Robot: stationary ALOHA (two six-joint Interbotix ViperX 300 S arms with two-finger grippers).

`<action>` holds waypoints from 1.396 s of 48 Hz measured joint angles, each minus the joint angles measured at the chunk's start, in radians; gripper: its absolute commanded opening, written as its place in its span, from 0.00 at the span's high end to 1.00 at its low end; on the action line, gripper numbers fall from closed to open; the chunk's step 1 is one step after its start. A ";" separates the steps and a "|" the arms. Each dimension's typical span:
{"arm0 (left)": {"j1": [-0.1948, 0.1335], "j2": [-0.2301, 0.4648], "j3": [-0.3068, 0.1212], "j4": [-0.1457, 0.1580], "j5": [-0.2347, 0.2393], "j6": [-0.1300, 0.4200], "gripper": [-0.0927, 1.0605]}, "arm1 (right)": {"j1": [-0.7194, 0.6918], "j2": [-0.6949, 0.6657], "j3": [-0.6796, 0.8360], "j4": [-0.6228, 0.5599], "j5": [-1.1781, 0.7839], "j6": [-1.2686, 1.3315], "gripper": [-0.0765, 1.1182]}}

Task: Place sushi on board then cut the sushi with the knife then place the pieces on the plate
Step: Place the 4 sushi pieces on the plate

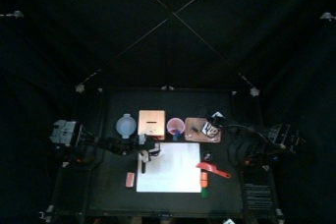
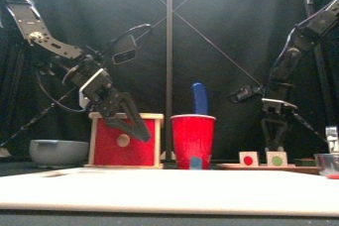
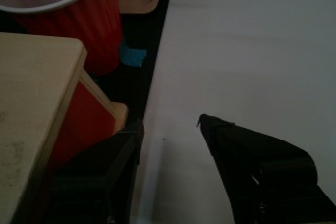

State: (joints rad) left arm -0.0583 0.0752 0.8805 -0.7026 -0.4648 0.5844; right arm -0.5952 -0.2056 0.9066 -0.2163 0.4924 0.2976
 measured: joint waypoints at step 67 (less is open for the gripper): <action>-0.014 -0.104 0.012 0.017 0.014 0.002 0.18 | 0.520 -0.279 0.037 0.156 -0.052 0.005 0.22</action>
State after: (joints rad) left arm -0.0721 -0.0291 0.8928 -0.6857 -0.4510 0.5860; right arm -0.0752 -0.4847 0.9434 -0.0598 0.4403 0.3022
